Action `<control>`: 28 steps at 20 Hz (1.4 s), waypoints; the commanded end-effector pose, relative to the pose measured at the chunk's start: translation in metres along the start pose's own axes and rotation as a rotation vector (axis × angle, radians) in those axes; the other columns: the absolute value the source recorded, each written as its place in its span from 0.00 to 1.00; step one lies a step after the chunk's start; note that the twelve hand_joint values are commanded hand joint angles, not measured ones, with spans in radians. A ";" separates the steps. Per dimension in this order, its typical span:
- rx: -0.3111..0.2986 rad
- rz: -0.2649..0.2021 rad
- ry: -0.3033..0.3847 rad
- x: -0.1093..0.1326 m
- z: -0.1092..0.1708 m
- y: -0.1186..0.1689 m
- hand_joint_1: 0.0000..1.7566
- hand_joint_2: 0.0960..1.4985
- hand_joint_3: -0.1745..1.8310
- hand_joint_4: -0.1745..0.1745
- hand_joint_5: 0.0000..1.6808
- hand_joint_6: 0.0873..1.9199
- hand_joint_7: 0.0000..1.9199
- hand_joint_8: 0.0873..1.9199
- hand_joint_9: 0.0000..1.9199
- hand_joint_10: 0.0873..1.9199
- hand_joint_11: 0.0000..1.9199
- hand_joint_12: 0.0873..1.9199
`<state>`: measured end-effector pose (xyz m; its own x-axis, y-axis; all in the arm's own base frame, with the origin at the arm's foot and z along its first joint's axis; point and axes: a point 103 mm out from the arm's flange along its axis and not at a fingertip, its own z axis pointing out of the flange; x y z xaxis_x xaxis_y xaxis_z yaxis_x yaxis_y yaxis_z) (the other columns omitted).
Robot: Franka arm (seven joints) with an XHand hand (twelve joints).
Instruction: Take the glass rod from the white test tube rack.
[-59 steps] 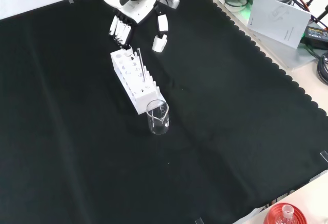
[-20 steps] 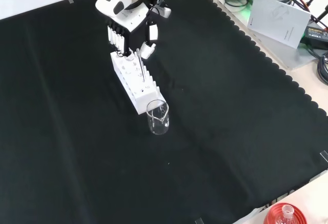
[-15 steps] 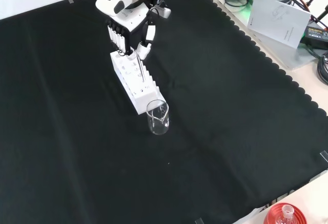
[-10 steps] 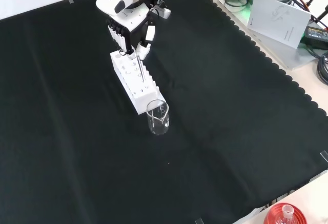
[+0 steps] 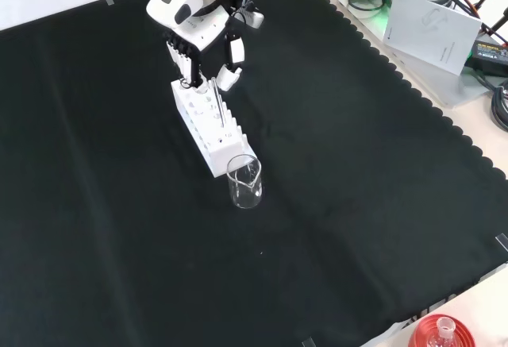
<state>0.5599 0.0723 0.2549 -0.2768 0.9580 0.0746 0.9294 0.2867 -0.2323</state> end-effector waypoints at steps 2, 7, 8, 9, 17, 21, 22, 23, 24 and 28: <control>0.000 -0.003 -0.003 0.004 -0.002 0.001 0.65 0.25 0.48 0.00 0.55 0.38 0.61 0.30 0.68 0.21 0.70 0.46; -0.005 -0.007 0.001 0.005 -0.002 0.000 0.65 0.25 0.48 0.00 0.55 0.38 0.61 0.30 0.68 0.22 0.70 0.46; -0.004 -0.008 -0.003 0.007 -0.002 0.001 0.65 0.25 0.48 0.00 0.55 0.38 0.62 0.30 0.68 0.22 0.70 0.46; -0.004 -0.010 -0.006 0.009 -0.002 0.002 0.65 0.25 0.48 0.00 0.55 0.38 0.62 0.31 0.68 0.22 0.70 0.46; -0.002 -0.011 -0.010 0.011 0.000 0.005 0.67 0.29 0.47 0.00 0.63 0.33 0.67 0.27 0.72 0.20 0.75 0.43; -0.010 -0.010 -0.010 0.009 -0.001 0.004 0.67 0.35 0.43 0.00 0.68 0.31 0.69 0.24 0.74 0.18 0.76 0.41; -0.014 -0.009 -0.012 0.009 -0.001 0.004 0.68 0.41 0.37 0.00 0.71 0.30 0.70 0.23 0.75 0.17 0.77 0.41; -0.014 -0.008 -0.015 0.009 -0.001 0.005 0.68 0.45 0.33 0.00 0.73 0.28 0.71 0.21 0.76 0.16 0.77 0.40; -0.018 -0.006 -0.019 0.009 -0.002 0.005 0.68 0.48 0.30 0.00 0.75 0.26 0.73 0.19 0.77 0.15 0.78 0.39; -0.060 -0.017 -0.038 0.012 -0.005 0.005 0.73 0.44 0.34 0.04 0.75 0.25 0.79 0.11 0.81 0.10 0.80 0.35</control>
<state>0.5625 0.0832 0.2559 -0.2897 0.9554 0.0580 0.9319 0.2954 -0.2106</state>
